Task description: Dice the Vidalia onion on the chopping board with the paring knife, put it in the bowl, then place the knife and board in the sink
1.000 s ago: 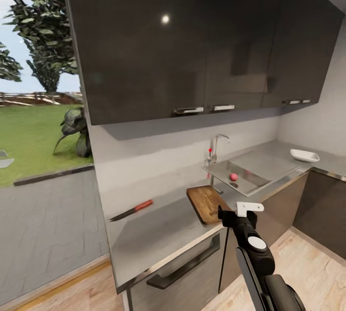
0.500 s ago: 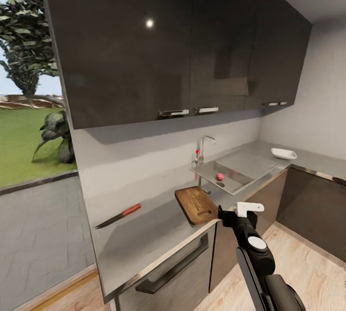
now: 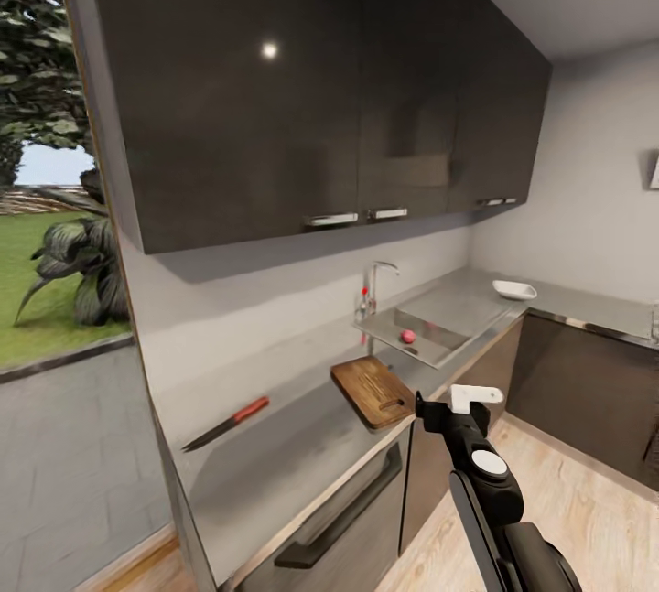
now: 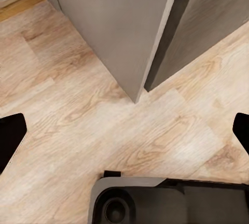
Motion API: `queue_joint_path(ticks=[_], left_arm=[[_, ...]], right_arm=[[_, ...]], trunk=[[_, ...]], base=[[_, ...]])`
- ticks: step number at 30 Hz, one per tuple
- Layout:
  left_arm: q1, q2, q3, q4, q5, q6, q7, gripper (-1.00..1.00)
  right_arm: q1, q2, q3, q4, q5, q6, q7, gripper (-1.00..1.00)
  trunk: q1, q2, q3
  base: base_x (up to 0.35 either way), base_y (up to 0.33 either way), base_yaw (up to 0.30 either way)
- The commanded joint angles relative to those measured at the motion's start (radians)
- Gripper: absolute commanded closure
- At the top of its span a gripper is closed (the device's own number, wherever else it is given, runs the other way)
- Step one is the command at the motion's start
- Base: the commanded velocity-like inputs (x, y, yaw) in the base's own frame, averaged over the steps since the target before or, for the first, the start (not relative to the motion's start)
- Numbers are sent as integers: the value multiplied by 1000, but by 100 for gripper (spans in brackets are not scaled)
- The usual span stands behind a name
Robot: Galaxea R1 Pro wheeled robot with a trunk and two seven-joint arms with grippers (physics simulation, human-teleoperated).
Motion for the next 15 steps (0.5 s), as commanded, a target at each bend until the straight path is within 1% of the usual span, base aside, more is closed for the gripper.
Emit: queue_joint_path(ticks=[1,5,8,12,15], left_arm=[[1,0,-1,0,9,-2,-1,-100],[1,0,-1,0,9,-2,-1,-100],[1,0,-2,1,9,-2,0,-100],[1,0,-2,1,9,-2,0,-100],[1,-1,-2,4,9,-2,0,-100]], right_arm=[[0,0,2,-1,1,6,-5,-100],[-1,0,2,-1,1,6,-5,-100],[0,0,3,-1,0,7,-6,-100],[0,1,3,13,-1,9,-9,-100],[-1,2,3,25,-1,15,-24,-100]], trunk=[[0,0,1],[0,0,6],[0,0,7],[0,0,8],[0,0,8]], base=[[0,288,-197],[0,289,-197],[0,215,-104],[0,61,-26],[0,12,-5]])
